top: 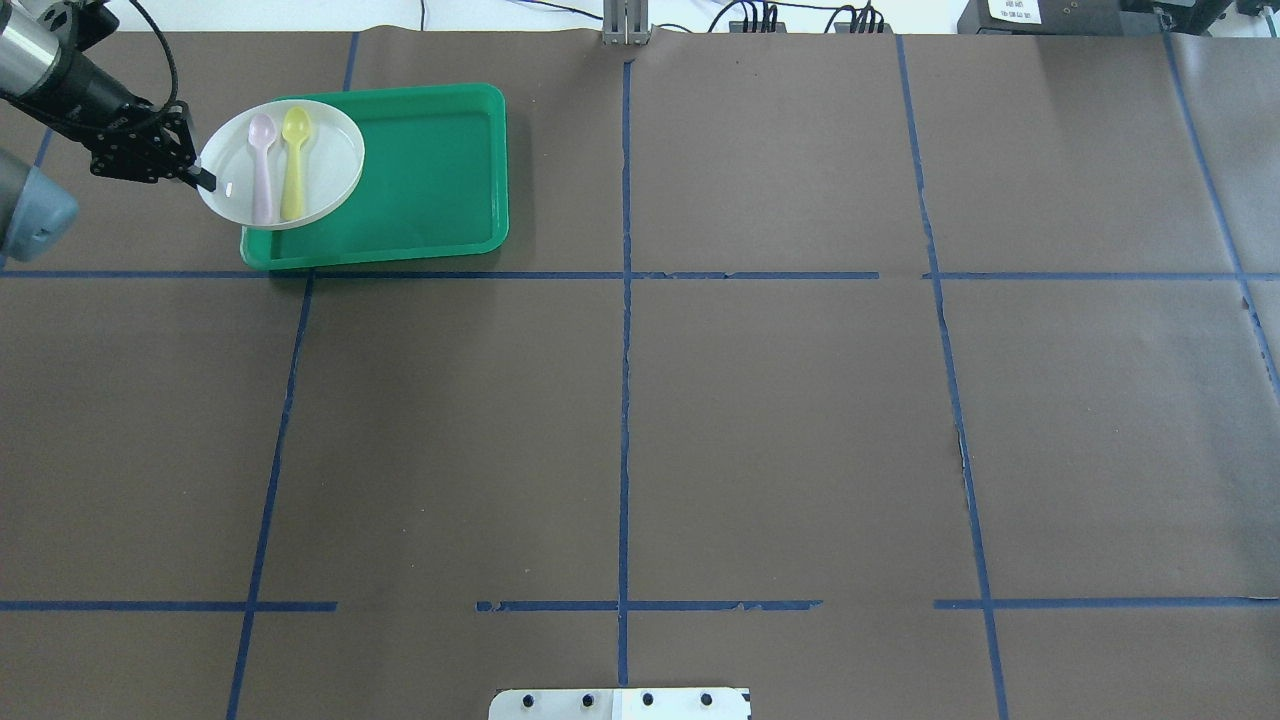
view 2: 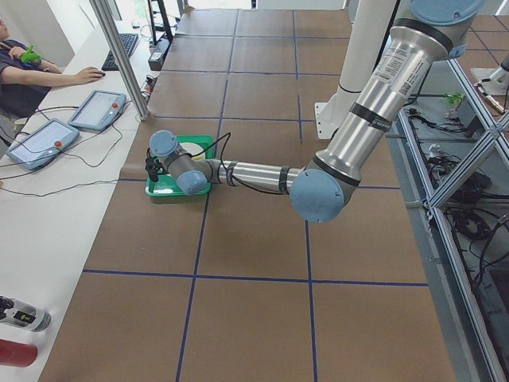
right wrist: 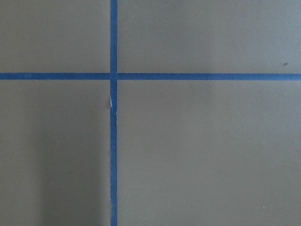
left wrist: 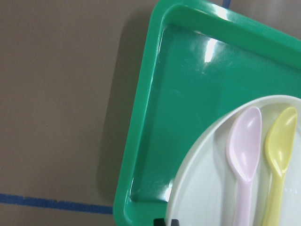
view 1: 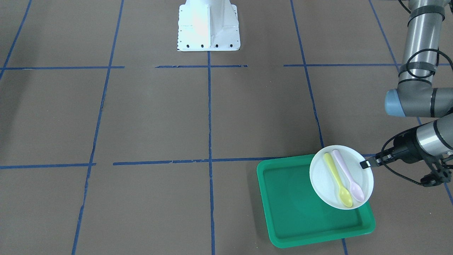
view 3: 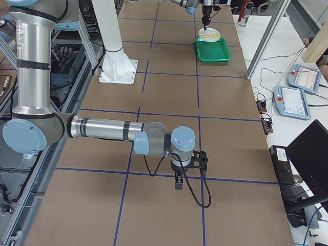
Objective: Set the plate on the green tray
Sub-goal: 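Carry the plate with the left gripper over the green tray and lower it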
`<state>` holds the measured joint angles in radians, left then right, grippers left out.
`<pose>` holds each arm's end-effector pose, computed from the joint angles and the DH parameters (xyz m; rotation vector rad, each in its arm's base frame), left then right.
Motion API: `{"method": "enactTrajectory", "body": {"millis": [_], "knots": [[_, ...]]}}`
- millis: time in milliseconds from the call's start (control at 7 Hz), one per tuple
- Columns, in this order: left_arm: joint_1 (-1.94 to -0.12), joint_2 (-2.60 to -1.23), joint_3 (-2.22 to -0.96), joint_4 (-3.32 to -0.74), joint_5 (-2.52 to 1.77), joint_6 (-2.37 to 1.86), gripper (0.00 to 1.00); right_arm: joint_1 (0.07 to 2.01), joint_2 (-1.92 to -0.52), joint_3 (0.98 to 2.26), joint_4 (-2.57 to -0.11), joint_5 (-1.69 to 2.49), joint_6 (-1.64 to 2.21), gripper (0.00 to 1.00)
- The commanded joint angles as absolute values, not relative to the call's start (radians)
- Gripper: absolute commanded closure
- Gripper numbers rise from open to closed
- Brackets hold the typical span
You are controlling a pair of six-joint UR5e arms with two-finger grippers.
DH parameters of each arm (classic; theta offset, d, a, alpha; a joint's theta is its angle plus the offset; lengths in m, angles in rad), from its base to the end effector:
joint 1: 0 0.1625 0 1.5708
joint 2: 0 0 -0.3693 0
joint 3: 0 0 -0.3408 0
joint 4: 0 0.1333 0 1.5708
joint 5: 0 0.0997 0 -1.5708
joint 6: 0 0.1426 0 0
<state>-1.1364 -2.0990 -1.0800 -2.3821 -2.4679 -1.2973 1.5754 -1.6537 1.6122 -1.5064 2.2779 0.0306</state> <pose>0.2577 -0.6073 0.4527 -0.1290 1.1468 -0.3858 0.0426 -0.4119 0.6508 0.0127 -0.7073 0.0256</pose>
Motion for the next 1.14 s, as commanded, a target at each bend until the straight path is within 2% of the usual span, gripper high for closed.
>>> {"method": "enactTrajectory", "body": {"millis": [0, 571, 714, 857, 1000], "knots": [[-1.057, -2.131, -0.997, -2.56, -2.344, -1.507, 1.0, 1.575, -1.654, 1.612, -1.506, 2.278, 0.031, 0.0], [-1.025, -2.158, -0.951, -2.571, -2.315, -1.514, 1.0, 1.575, -1.654, 1.612, -1.506, 2.278, 0.031, 0.0], [-1.025, -2.157, -0.951, -2.571, -2.315, -1.514, 0.78, 1.575, -1.654, 1.612, -1.506, 2.278, 0.029, 0.0], [-1.023, -2.157, -0.951, -2.582, -2.315, -1.511, 0.01, 1.575, -1.654, 1.612, -1.506, 2.278, 0.031, 0.0], [-1.025, -2.154, -0.951, -2.588, -2.315, -1.511, 0.0, 1.575, -1.654, 1.612, -1.506, 2.278, 0.031, 0.0]]}}
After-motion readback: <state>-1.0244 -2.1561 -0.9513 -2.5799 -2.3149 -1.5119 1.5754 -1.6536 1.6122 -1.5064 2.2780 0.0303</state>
